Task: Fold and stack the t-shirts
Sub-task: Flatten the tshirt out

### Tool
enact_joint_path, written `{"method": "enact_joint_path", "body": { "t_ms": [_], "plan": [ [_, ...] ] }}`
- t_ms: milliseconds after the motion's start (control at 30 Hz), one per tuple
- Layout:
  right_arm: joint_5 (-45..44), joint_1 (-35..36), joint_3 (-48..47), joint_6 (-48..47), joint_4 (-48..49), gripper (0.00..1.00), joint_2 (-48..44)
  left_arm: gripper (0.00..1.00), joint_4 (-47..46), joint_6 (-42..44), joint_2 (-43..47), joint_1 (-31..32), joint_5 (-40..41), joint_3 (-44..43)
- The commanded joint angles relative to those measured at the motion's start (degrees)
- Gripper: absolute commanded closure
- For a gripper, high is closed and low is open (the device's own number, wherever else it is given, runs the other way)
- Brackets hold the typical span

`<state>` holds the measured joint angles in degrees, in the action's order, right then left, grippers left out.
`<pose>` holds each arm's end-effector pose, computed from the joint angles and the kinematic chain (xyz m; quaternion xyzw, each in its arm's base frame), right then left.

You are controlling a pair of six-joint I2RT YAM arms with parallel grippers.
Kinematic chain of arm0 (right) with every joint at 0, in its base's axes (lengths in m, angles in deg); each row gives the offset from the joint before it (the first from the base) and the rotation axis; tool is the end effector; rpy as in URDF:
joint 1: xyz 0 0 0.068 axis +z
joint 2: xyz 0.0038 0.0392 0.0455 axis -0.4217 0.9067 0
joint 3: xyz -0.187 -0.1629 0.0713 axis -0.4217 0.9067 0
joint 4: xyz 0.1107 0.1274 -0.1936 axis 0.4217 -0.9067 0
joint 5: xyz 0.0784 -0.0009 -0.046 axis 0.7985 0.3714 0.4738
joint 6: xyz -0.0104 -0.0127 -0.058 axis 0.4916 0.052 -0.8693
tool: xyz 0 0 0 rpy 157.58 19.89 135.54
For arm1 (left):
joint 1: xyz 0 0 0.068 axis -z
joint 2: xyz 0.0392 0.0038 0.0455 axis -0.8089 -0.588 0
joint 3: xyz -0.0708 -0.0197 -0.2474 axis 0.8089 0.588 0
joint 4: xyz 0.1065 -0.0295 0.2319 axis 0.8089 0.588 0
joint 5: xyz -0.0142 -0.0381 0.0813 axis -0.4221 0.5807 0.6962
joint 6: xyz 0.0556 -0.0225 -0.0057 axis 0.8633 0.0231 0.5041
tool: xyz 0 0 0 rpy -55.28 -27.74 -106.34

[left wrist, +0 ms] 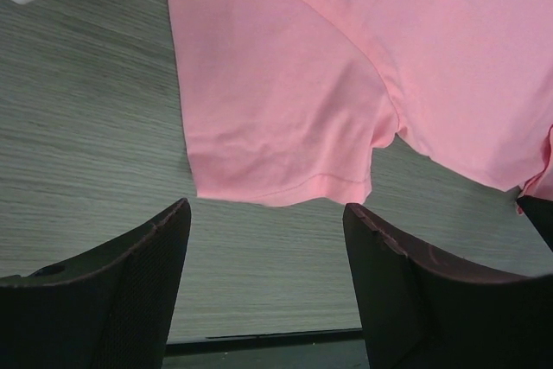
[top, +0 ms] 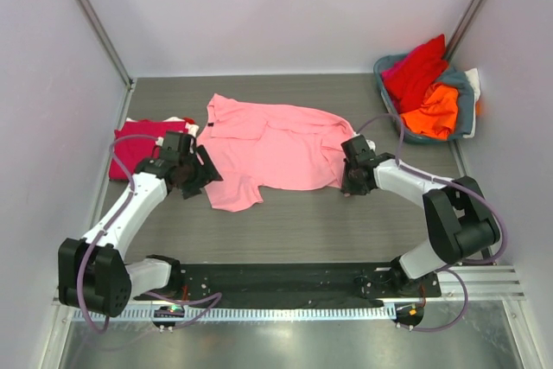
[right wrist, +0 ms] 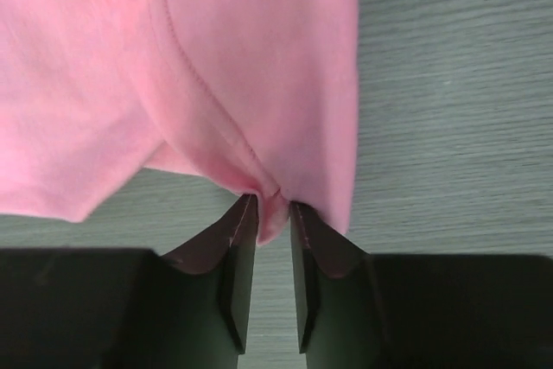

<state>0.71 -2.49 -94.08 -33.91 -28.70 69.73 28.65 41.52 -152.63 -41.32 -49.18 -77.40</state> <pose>0.2543 0.0980 0.1408 0.0726 0.9730 0.0247 0.2177 0.2317 -0.0551 0.2200 -0.2572 0.9257 -0.1603 0.2263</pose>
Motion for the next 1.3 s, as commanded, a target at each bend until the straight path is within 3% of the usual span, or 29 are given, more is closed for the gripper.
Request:
{"method": "enact_joint_path", "body": {
  "t_ms": [0,33,133,367,600,1000,1133,1167,1267],
  "plan": [
    [-1.95,0.39,-1.09,-0.10,1.44,0.73,2.46,0.28,-2.09,0.78,1.06,0.17,-1.39,0.87],
    [-1.86,0.39,-1.26,-0.10,1.44,0.83,2.73,0.28,-2.18,0.87,0.88,0.17,-1.31,0.96],
    [-0.98,0.31,-1.35,0.34,1.26,0.91,0.29,0.28,-2.44,1.13,0.62,0.17,-1.74,1.57],
    [2.01,-0.57,-2.93,2.80,1.09,0.93,-10.08,0.30,-3.67,1.40,0.26,0.17,-2.10,4.12],
    [1.48,-5.14,-2.14,6.66,0.82,0.99,-18.52,0.46,-7.01,0.87,-0.61,0.25,-1.75,8.34],
    [-0.01,-7.25,2.25,8.51,1.00,0.99,-20.65,0.57,-16.42,-1.50,-6.94,0.25,-0.78,12.30],
    [-1.33,-7.34,2.87,8.69,1.09,0.99,-21.35,0.71,-18.96,-2.11,-8.87,0.25,-0.95,12.30],
    [-1.59,-7.25,2.96,8.69,1.09,0.99,-21.52,0.81,-19.75,-2.55,-9.40,0.34,-1.30,12.12],
    [-2.21,-7.43,3.31,8.69,1.18,0.99,-21.53,0.96,-19.67,-3.08,-8.71,0.34,-4.20,11.07]
  ]
}}
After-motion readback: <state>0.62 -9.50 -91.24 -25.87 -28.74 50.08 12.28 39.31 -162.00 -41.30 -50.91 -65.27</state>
